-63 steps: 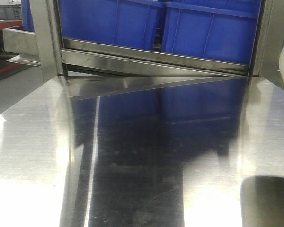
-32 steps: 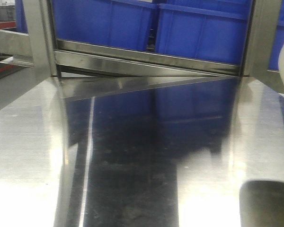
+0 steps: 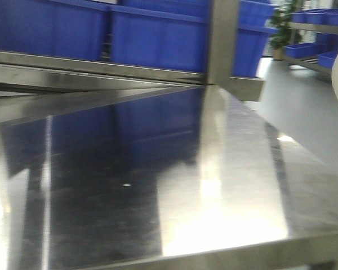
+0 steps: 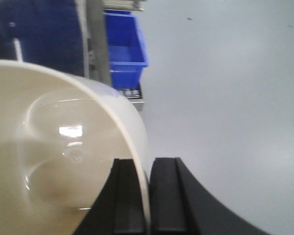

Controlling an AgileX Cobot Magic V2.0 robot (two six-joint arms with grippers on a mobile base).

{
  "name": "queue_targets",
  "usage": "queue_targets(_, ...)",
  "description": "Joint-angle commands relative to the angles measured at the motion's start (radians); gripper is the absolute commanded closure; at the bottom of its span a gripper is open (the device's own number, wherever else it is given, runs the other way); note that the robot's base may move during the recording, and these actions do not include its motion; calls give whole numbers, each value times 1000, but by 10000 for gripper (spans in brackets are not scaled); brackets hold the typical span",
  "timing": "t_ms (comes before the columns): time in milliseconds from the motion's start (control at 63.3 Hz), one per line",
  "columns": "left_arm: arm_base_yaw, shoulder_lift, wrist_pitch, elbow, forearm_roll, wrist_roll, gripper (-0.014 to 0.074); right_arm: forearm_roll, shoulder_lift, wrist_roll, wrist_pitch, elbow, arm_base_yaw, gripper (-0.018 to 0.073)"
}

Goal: Move white bin to right shelf second layer
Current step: 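Drive the base away from the table holding the white bin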

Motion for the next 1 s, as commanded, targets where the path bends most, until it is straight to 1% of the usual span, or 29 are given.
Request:
queue_targets(0,2,-20,-81,28,-1,-5,512,-13,-4,-4,-86,-29,-8,510)
queue_targets(980,2,-20,-81,28,-1,-5,512,-13,-4,-4,-86,-29,-8,510)
